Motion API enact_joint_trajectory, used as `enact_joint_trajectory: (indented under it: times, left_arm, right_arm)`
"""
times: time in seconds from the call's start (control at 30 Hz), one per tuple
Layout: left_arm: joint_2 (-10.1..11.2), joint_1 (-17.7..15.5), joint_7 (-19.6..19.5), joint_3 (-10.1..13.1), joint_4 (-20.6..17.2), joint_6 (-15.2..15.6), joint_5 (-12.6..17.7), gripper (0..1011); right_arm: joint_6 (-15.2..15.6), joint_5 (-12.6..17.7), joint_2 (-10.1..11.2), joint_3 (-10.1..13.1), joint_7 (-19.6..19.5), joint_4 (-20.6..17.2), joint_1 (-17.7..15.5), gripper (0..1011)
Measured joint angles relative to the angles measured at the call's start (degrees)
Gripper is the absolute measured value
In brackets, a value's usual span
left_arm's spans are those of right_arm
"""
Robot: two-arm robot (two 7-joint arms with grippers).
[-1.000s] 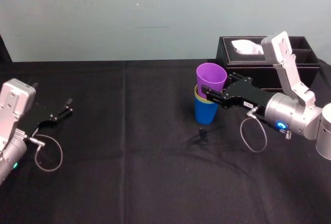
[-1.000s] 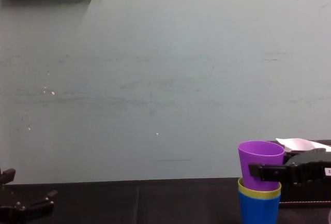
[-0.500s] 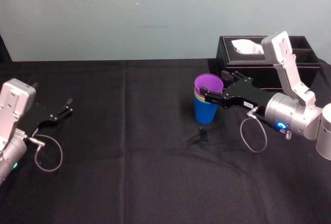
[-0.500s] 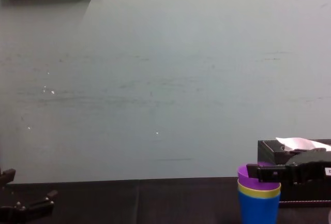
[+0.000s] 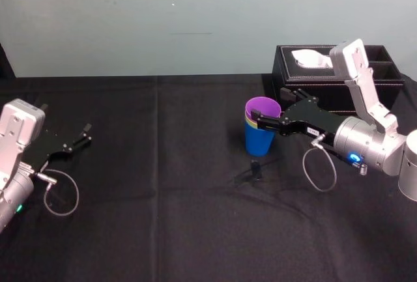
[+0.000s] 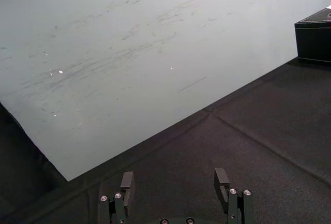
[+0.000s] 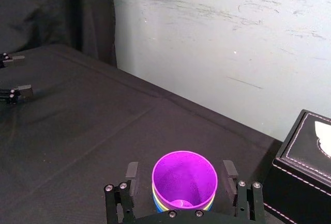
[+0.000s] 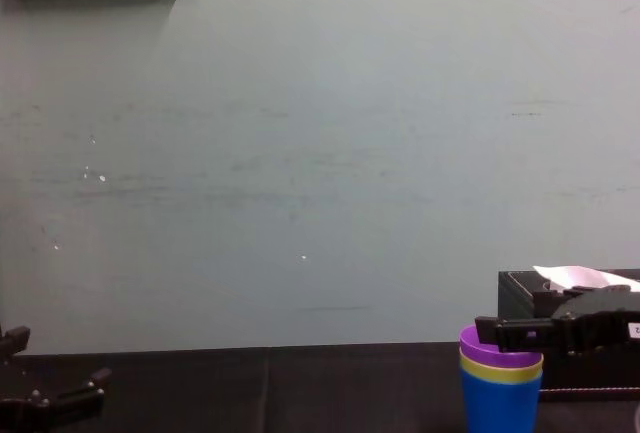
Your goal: Stack the three plastic cups sequentially using one hand.
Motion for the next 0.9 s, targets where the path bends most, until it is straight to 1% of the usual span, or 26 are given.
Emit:
enact_joint_trajectory:
  times: [0.2,0.37,0.57,0.7,0.9]
  left_arm:
    - [0.0,0.0,0.0,0.0,0.0,0.0,0.0,1010]
    - [0.0,0.0,0.0,0.0,0.0,0.0,0.0,1010]
    - [0.0,0.0,0.0,0.0,0.0,0.0,0.0,1010]
    - [0.0,0.0,0.0,0.0,0.0,0.0,0.0,1010]
    - [0.0,0.0,0.0,0.0,0.0,0.0,0.0,1010]
  right_arm:
    - [0.0,0.0,0.0,0.0,0.0,0.0,0.0,1004]
    - [-0.8,0.0,0.2,0.5,-0.2,-1.3,-1.0,1004]
    - [-1.9,0.5,1.4,2.3,-0.6,-2.7,-2.9,1004]
    - [-3.5,0.7,2.5,4.2,-1.4,-3.4,-4.7,1004]
    - [-5.1,0.9,3.4,6.6,-2.1,-3.2,-6.8,1004]
